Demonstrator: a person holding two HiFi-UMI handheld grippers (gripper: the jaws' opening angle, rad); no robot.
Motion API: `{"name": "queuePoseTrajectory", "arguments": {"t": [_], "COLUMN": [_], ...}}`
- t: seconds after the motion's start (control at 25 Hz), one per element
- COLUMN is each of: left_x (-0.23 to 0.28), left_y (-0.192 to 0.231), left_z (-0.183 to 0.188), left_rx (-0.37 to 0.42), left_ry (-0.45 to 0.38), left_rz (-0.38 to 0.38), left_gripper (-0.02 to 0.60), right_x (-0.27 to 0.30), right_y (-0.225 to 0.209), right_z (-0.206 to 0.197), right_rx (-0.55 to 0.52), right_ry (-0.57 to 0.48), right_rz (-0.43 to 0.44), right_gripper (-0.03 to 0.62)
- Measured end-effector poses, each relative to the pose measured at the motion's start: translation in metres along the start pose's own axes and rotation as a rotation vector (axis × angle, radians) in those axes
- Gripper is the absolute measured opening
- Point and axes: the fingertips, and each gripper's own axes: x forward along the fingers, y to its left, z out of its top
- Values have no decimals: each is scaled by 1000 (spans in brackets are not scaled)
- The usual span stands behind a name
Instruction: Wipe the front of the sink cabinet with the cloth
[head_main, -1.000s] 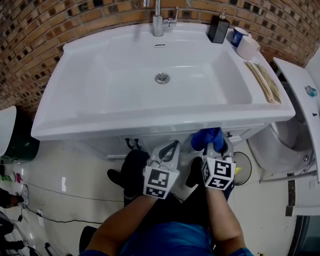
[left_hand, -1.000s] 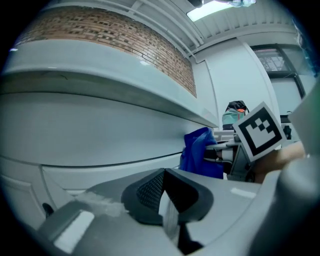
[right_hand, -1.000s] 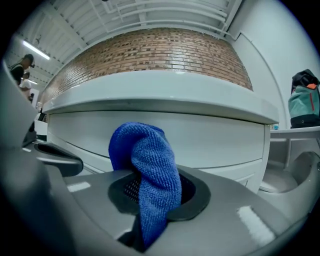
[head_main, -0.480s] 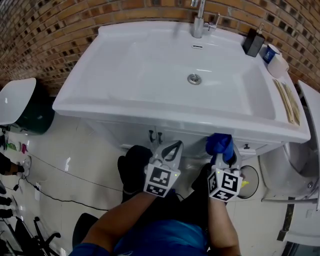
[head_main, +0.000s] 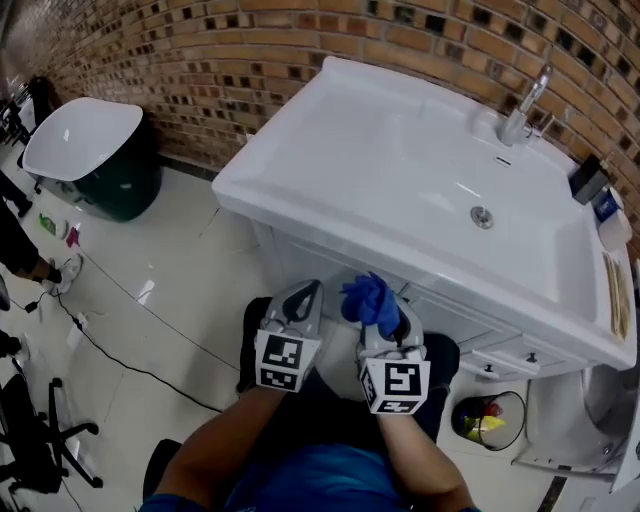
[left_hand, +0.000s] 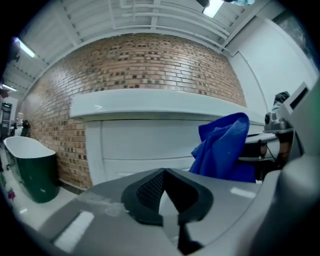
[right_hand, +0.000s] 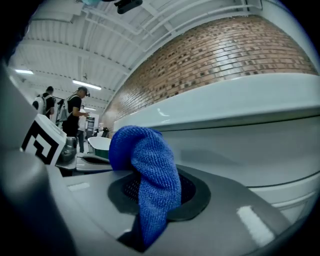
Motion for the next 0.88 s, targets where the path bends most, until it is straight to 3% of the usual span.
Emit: {"name": "queuePoseTrajectory", "arguments": {"t": [0.2,0.44,0.6,0.88], "left_x": [-30,-56,-56,-39], "left_y": [88,157,180,190], "left_z": [-9,-31,-44,-51], "left_rx": [-14,-40,-63,-79], "left_ry": [-5,9,4,-28], "left_rz": [142,251,279,256], "left_gripper": [2,2,2,2], "right_x": [61,129,165,196], "right_y": [78,152,173,166], "right_z": [9,5,-9,-42], "right_rx": [-41,-101,-140,-131], "right_ry": [-11,-5,24,106], "right_rz": [134,216,214,145], "right_gripper": [78,78,78,78]}}
